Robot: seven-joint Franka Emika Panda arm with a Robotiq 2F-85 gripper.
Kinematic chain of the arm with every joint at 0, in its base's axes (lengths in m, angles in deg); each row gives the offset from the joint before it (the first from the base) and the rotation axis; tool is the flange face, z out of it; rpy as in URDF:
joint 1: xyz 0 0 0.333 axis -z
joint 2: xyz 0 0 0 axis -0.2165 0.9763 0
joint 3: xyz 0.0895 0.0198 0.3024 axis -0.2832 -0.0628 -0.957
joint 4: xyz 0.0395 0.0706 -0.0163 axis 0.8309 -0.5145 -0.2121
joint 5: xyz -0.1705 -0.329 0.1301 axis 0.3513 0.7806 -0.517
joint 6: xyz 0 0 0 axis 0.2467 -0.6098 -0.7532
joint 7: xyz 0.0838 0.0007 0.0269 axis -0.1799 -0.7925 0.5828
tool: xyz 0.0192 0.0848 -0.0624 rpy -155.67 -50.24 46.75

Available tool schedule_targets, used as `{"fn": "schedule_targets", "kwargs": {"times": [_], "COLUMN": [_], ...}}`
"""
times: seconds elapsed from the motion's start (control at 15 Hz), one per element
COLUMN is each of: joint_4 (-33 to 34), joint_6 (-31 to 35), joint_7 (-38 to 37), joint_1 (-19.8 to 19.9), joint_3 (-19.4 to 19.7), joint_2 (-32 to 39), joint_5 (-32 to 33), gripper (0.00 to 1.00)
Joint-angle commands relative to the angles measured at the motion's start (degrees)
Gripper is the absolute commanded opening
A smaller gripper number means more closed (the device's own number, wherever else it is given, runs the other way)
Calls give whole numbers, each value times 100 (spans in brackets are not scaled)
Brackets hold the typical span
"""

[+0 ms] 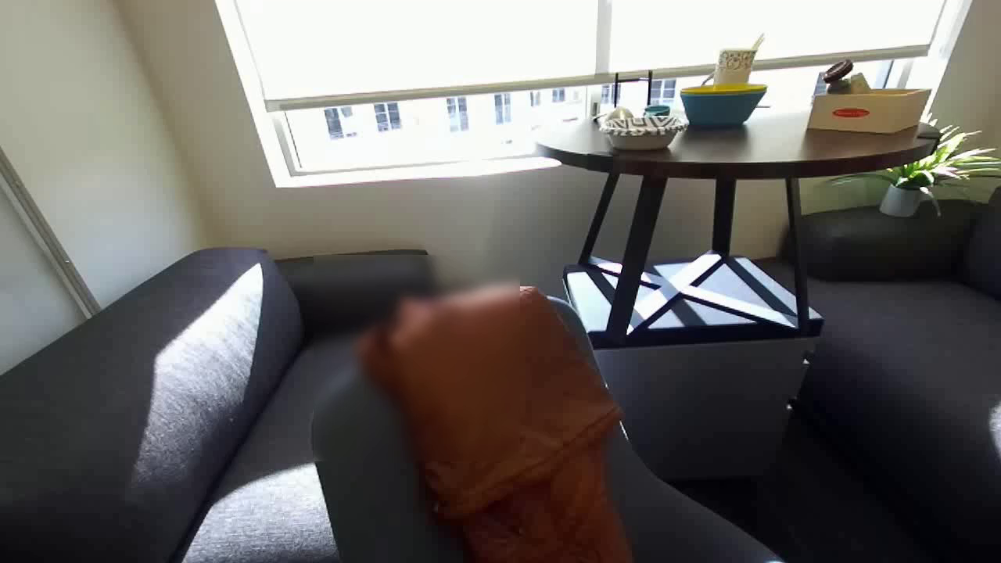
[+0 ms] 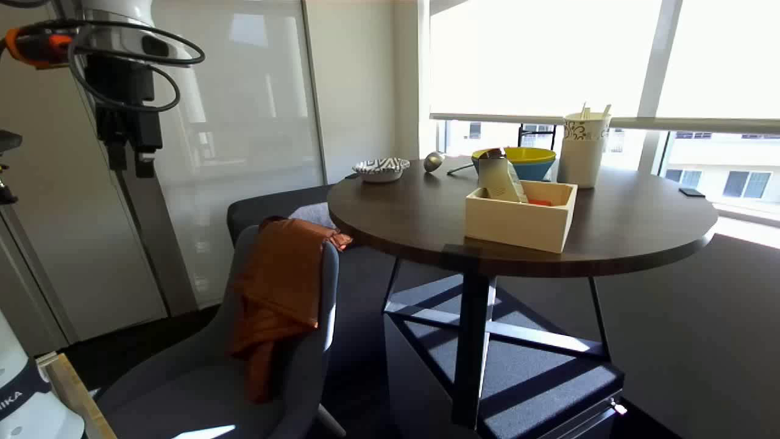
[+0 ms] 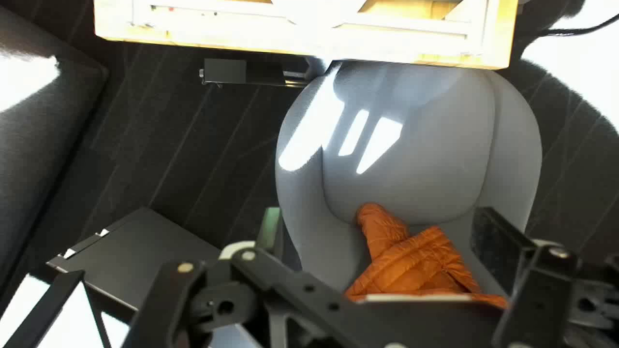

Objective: Remove the measuring cup from the bowl on the left and put it in the stacked bowls on the right.

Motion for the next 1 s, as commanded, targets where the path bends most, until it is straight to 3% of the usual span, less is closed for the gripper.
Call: {"fn": "schedule_targets", "kwargs": {"times": [0.0,0.8,0.93], "joint_4": [10,10,241], "joint_6": [-9,-8,373], "joint_7": [4,4,-649], "joint_1": [9,9,197], "joint_3": [-7,-7,-39], "joint_2": [5,4,205], "joint_5": [-5,-5,-433], "gripper": [100,100,100]}}
